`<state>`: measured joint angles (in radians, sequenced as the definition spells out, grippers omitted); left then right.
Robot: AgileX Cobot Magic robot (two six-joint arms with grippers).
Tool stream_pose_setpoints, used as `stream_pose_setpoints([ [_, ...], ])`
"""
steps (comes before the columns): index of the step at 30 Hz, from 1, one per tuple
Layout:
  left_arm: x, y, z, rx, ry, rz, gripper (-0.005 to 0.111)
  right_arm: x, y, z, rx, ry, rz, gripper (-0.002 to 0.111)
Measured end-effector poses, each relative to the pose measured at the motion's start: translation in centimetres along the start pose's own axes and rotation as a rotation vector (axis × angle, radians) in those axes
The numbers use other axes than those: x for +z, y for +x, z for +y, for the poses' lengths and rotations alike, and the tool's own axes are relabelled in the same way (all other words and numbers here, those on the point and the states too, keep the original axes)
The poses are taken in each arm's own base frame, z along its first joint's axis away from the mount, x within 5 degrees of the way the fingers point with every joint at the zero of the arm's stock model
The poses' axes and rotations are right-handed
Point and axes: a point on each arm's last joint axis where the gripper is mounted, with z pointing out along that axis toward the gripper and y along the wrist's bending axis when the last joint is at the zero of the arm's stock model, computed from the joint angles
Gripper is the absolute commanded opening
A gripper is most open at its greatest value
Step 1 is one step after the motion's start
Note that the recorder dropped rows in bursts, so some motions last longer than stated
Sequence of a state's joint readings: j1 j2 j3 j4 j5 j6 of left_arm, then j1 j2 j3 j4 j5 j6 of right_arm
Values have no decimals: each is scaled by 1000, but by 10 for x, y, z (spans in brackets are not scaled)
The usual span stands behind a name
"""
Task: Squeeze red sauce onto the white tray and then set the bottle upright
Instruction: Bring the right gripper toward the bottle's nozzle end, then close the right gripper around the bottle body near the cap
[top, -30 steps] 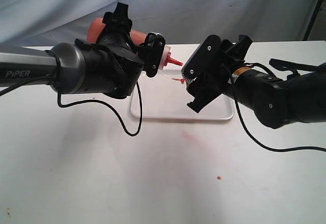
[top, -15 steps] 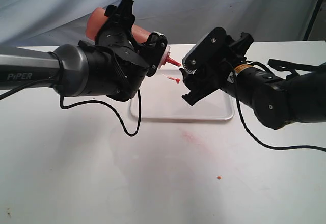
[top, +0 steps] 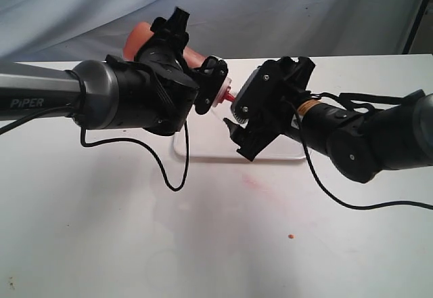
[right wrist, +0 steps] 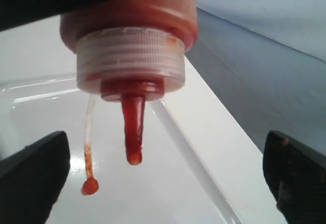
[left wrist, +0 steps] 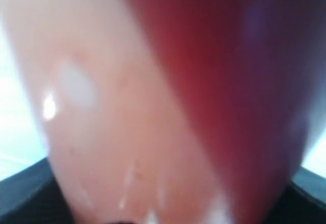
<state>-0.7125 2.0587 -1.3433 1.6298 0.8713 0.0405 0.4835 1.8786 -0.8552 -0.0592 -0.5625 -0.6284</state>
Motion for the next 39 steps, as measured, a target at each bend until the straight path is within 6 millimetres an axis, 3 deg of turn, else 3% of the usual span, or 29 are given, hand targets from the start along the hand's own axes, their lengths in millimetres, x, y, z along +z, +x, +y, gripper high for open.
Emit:
stream_pose_setpoints([
  [11,0,0,-2,5,22,-1,0,1,-9,7,81,-61,-131,92],
  [31,0,-3,-4,-17,48,-32,0,1,-13,8,92,-75,-164,91],
  [39,-3,1,-3,-61,76,-34,0,14,0,23,79,-93,-220,91],
])
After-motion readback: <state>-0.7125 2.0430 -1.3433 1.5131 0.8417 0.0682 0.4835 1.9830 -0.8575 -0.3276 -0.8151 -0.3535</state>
